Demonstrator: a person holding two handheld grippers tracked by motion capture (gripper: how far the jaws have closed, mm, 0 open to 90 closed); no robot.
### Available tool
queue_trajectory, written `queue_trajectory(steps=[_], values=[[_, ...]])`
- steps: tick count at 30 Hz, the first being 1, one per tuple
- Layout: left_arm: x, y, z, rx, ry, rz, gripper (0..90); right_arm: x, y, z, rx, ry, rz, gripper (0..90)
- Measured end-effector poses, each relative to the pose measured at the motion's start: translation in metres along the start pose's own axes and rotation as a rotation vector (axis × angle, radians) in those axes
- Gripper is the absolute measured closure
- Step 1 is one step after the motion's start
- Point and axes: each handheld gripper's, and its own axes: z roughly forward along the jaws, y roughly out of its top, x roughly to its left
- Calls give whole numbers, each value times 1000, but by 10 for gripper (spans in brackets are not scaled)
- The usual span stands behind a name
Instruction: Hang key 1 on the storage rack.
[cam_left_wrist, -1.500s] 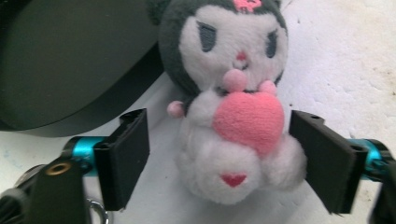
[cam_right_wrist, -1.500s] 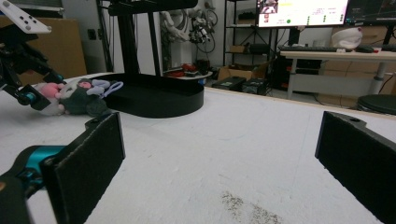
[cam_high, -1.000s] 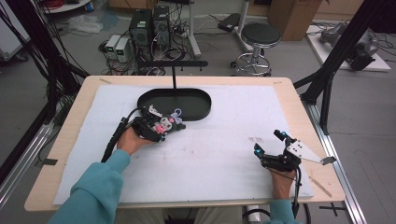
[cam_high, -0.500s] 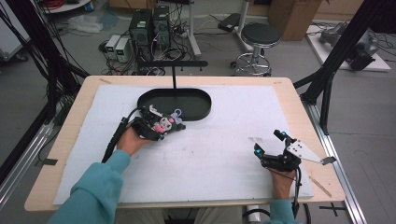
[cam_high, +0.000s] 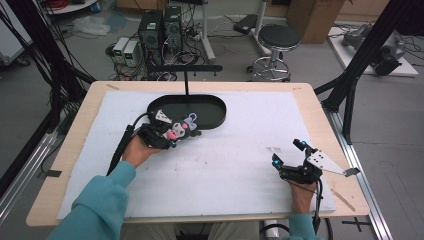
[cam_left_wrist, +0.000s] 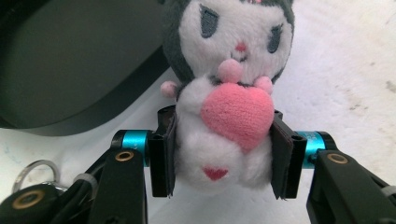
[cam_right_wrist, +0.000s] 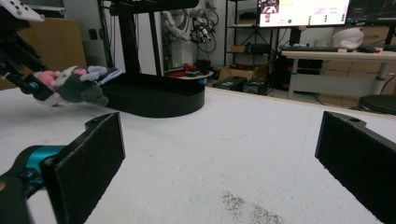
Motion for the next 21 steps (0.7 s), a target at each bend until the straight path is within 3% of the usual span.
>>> queue_trajectory(steps=[7, 8, 14, 21], values=[[6, 1, -17, -80, 5, -23, 517, 0, 0, 0, 0, -1, 0, 7], [9, 1, -21, -100, 3, -43, 517, 0, 0, 0, 0, -1, -1, 7], [20, -2, -34, -151, 1, -93, 517, 0, 0, 0, 1, -1, -1, 7], [29, -4, -44, -187, 16, -113, 517, 0, 0, 0, -1, 0, -7, 7]])
